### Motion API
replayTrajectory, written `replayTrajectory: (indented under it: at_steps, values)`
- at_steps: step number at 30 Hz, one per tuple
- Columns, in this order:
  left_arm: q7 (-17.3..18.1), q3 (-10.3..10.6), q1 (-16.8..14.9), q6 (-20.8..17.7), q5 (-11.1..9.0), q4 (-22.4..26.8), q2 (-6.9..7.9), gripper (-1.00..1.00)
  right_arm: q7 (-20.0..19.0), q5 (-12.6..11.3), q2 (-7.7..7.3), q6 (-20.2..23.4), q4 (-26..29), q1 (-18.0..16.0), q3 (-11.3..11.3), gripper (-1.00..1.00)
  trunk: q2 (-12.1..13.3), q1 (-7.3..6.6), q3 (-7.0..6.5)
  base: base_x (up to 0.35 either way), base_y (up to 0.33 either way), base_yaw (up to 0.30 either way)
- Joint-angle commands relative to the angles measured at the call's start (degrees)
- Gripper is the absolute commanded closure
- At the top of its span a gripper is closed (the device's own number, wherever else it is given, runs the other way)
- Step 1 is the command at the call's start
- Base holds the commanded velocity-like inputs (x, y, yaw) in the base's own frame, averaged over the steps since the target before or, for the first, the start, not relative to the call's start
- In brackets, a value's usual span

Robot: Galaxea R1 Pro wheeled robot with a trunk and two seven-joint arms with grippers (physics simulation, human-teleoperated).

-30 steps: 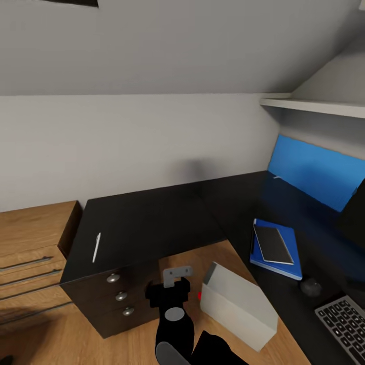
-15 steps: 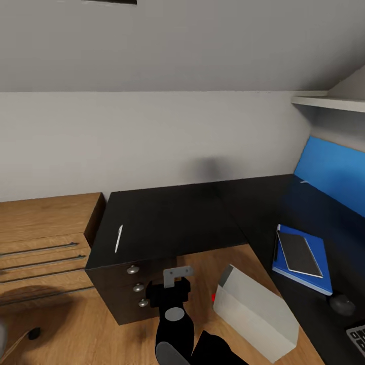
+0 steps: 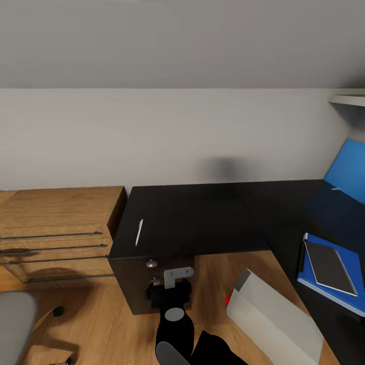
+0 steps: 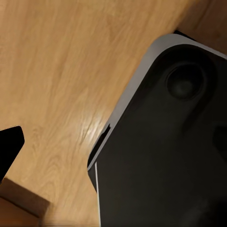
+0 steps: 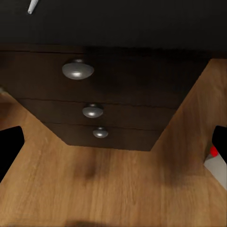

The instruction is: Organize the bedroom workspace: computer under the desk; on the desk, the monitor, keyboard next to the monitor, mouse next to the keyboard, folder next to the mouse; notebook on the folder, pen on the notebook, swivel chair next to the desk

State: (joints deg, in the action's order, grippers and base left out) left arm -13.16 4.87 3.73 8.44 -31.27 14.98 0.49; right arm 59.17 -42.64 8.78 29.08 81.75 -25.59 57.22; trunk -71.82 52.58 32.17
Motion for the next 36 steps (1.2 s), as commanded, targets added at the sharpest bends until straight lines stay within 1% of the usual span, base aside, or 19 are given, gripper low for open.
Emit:
replayTrajectory:
  at_steps: [1,24,29,33,35,36]
  values:
    - [-0.4,0.5,0.0,0.1,-0.5,0.2,0.04,-1.00,0.4,-0.3,0.01,0.5,0.0,-0.1,0.1,-1.00,0.0,0.00,0.09,0.000,0.000,0.256]
    - [-0.4,0.5,0.0,0.1,-0.5,0.2,0.04,-1.00,0.3,-0.2,-0.21,0.5,0.0,-0.1,-0.6,-1.00,0.0,0.00,1.34,0.000,0.000,0.232]
    - [-0.4,0.5,0.0,0.1,-0.5,0.2,0.04,-1.00,0.3,-0.1,-0.29,0.5,0.3,-0.1,0.1,-1.00,0.0,0.00,1.43,0.000,0.000,0.059]
    - [-0.4,0.6,0.0,0.2,-0.4,0.2,0.04,-1.00,0.2,-0.1,-0.39,0.5,0.2,-0.1,0.0,-1.00,0.0,0.00,1.43,0.000,0.000,0.002]
    - [-0.4,0.6,0.0,0.3,-0.3,0.3,0.10,-1.00,0.2,0.2,-0.45,0.5,0.3,-0.1,-0.1,-1.00,0.0,0.00,1.43,0.000,0.000,0.000]
    - [-0.5,0.6,0.0,0.4,-0.4,0.6,0.24,-1.00,0.2,0.7,-0.49,0.5,0.3,-0.1,-0.1,-1.00,0.0,0.00,1.43,0.000,0.000,0.000]
